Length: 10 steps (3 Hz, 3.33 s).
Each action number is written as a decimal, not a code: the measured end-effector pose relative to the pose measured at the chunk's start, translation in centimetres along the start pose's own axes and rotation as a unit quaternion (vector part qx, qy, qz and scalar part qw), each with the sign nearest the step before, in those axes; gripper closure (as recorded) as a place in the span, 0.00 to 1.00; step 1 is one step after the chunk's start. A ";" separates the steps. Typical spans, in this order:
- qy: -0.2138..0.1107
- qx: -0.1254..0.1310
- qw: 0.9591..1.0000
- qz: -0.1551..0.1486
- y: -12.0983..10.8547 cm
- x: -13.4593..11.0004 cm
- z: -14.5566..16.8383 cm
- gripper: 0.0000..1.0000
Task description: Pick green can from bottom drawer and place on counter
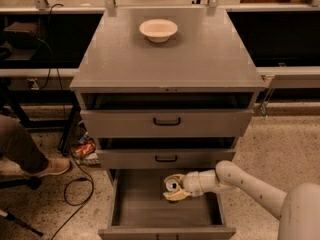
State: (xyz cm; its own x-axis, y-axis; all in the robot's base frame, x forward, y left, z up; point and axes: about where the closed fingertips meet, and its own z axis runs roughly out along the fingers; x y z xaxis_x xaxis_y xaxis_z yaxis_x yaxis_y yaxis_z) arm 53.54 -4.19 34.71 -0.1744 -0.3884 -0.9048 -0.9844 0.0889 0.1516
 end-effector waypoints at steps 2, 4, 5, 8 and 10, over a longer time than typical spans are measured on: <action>-0.016 0.090 0.996 -0.017 3.0 -6.0 -8.6 1.00; -0.027 0.136 0.990 -0.035 4.7 -8.9 -13.3 1.00; -0.027 0.136 0.990 -0.035 4.7 -8.9 -13.3 1.00; -0.030 0.282 0.958 -0.041 7.8 -21.1 -27.0 1.00; -0.041 0.286 0.957 -0.036 6.8 -23.0 -28.7 1.00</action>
Offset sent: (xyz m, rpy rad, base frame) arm -0.0351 -0.0956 0.1533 -0.0073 -0.1727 -0.2667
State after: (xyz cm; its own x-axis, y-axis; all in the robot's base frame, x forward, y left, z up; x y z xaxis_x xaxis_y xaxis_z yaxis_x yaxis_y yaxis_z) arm 50.26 -20.95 67.94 -0.0808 -0.3414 -0.9364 -0.8169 0.5610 -0.1340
